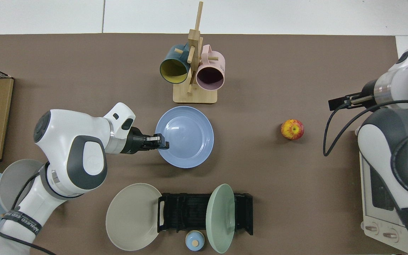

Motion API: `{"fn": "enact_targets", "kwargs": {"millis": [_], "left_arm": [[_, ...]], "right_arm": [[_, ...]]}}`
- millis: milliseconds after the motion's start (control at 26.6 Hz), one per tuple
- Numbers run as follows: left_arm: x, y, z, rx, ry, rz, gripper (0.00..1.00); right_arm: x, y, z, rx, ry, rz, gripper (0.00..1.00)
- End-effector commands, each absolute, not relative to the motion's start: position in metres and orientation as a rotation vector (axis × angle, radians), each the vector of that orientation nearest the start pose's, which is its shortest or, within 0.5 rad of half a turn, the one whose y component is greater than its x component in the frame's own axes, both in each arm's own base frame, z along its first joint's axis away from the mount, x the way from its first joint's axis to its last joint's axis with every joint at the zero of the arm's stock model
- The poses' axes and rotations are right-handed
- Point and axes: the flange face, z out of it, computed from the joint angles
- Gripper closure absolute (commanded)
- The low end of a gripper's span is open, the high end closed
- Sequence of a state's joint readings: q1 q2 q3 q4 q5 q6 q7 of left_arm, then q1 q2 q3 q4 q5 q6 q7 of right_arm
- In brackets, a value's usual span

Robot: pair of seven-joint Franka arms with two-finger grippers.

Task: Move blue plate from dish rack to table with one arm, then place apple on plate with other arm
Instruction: 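Lower the blue plate onto the table while the right gripper reaches the apple, then release the plate and withdraw the left gripper while the right gripper grasps the apple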

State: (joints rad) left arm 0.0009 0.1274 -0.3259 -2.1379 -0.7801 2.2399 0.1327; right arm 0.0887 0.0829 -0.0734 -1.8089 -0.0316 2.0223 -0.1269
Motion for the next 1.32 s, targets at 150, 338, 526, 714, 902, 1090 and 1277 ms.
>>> {"fn": "enact_targets", "kwargs": {"millis": [150,338,526,714,902,1090,1277], "left_arm": [[0.530,-0.262,0.303,2.479,0.088,-0.045,0.96],[0.525,-0.277,0.304,2.486,0.049,-0.045,0.60],[0.520,-0.293,0.310,2.496,0.031,-0.045,0.33],[0.538,-0.293,0.342,2.565,0.009,0.035,0.01],[0.553,-0.292,0.394,2.694,-0.039,0.051,0.01],[0.557,-0.279,0.439,2.886,-0.159,0.048,0.00],[0.540,-0.255,0.497,2.991,-0.191,0.070,0.00]], "right_arm": [[0.592,0.020,0.466,-3.119,-0.256,-0.146,0.00],[0.584,0.034,0.442,-3.091,-0.283,-0.108,0.00],[0.574,0.051,0.413,-3.086,-0.328,-0.114,0.00],[0.569,0.053,0.379,-3.082,-0.381,-0.080,0.00],[0.564,0.057,0.350,-3.083,-0.400,-0.092,0.00],[0.561,0.081,0.335,-3.055,-0.422,-0.096,0.00],[0.558,0.080,0.321,-3.046,-0.465,-0.077,0.00]]}}
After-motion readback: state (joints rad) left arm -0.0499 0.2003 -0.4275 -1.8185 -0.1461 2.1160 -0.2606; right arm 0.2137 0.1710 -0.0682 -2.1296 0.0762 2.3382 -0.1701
